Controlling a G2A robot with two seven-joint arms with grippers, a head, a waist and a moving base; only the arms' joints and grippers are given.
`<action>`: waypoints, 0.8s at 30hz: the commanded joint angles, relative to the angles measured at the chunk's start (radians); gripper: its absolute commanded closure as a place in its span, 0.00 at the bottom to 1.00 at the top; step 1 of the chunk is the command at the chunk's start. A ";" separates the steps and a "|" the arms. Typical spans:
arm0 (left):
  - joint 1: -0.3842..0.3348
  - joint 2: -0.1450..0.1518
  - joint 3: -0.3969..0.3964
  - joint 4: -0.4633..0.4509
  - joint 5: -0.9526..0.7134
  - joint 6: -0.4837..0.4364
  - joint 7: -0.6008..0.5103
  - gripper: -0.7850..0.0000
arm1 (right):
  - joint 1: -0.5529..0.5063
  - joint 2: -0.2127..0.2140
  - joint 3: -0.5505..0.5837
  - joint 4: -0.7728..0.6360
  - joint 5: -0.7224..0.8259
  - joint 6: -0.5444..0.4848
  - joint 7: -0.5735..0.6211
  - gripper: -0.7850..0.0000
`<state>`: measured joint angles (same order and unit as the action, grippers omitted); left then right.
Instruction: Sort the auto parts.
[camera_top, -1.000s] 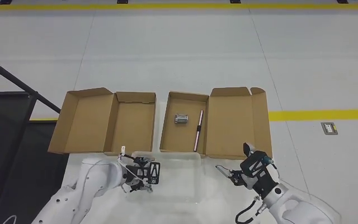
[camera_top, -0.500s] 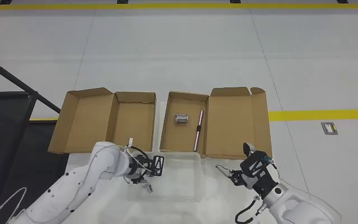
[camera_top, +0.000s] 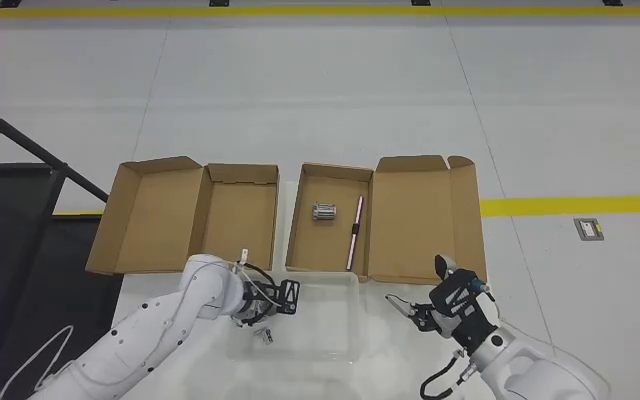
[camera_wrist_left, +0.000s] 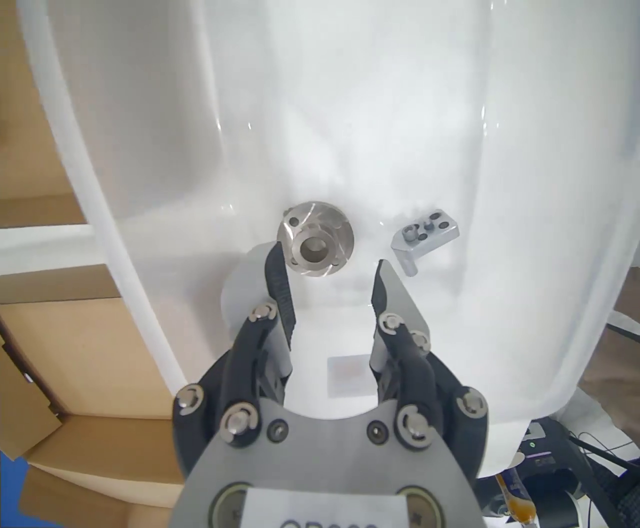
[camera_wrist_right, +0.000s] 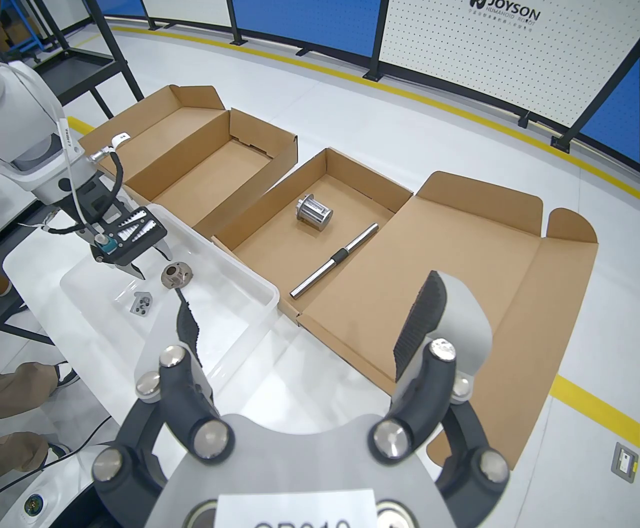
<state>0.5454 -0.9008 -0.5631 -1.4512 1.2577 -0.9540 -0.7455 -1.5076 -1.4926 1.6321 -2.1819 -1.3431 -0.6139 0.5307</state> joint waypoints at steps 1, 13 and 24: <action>-0.006 -0.011 0.012 0.019 0.004 0.010 0.007 0.49 | 0.000 0.000 0.000 0.000 0.000 0.000 0.000 0.00; -0.039 -0.056 0.044 0.103 0.020 0.011 0.021 0.53 | 0.000 0.000 0.000 0.000 0.000 0.000 0.000 0.00; -0.045 -0.085 0.056 0.160 0.026 0.015 0.040 0.62 | 0.000 0.000 0.000 0.000 0.000 0.000 0.000 0.00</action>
<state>0.5001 -0.9837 -0.5073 -1.2959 1.2839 -0.9408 -0.7078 -1.5076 -1.4926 1.6321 -2.1819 -1.3431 -0.6139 0.5307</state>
